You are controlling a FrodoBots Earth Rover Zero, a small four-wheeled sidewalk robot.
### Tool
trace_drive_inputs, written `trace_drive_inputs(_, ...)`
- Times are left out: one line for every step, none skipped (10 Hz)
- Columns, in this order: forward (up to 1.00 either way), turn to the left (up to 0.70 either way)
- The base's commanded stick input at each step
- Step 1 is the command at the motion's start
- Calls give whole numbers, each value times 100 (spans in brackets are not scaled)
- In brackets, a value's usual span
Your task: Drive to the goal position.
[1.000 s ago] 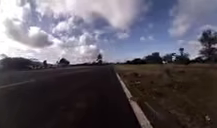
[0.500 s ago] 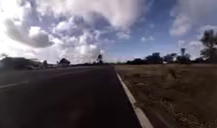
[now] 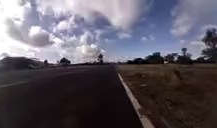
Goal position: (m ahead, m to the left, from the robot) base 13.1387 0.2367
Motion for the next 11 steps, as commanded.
trace_drive_inputs(50, 0)
trace_drive_inputs(50, 0)
trace_drive_inputs(50, 0)
trace_drive_inputs(50, 0)
trace_drive_inputs(50, 0)
trace_drive_inputs(50, 0)
trace_drive_inputs(50, 0)
trace_drive_inputs(50, 0)
trace_drive_inputs(50, 0)
trace_drive_inputs(50, 0)
trace_drive_inputs(50, 0)
